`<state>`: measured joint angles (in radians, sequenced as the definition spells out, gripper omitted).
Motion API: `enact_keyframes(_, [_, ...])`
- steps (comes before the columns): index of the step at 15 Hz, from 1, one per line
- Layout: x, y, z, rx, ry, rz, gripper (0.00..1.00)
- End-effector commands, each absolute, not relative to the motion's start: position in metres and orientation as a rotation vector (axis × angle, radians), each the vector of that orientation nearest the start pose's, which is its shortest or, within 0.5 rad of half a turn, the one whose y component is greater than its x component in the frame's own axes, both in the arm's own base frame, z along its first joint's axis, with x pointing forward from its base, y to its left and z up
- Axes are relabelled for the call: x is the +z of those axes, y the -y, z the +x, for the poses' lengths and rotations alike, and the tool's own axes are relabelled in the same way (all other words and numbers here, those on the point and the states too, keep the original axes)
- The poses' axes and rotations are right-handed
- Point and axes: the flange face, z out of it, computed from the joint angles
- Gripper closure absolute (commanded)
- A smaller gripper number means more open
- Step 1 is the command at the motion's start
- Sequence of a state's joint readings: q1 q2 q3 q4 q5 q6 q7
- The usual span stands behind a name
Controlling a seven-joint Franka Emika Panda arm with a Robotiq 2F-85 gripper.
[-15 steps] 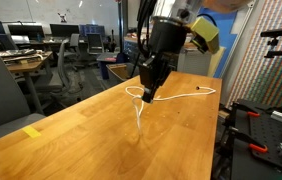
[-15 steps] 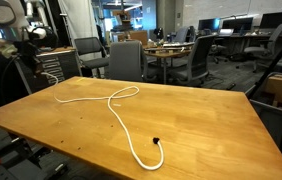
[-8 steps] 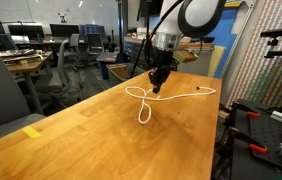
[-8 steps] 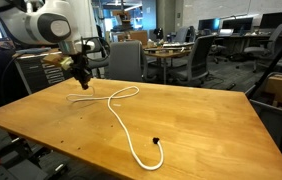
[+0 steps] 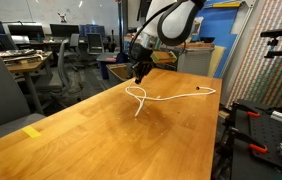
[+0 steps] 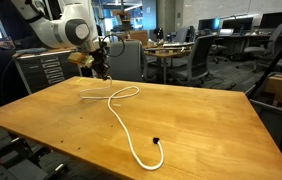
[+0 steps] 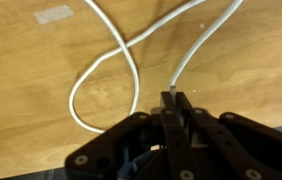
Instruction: Tie the knot using the rope
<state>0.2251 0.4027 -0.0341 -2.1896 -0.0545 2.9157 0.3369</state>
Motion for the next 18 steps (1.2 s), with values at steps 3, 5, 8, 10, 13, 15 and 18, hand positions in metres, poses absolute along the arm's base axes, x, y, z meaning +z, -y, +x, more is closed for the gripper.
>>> enact_keyframes(3, [0.223, -0.070, 0.614, -0.653, -0.187, -3.060, 0.96])
enact_keyframes(5, [0.215, -0.053, 0.624, -0.655, -0.235, -3.069, 0.96])
enact_keyframes(8, [0.205, -0.045, 0.634, -0.663, -0.250, -3.071, 0.96])
enact_keyframes(10, [0.200, -0.044, 0.638, -0.654, -0.251, -3.070, 0.67])
enact_keyframes(13, [0.198, -0.044, 0.637, -0.608, -0.252, -3.069, 0.50])
enact_keyframes(15, [0.193, -0.045, 0.630, -0.597, -0.262, -3.083, 0.34])
enact_keyframes(18, [0.190, -0.044, 0.628, -0.586, -0.263, -3.087, 0.37])
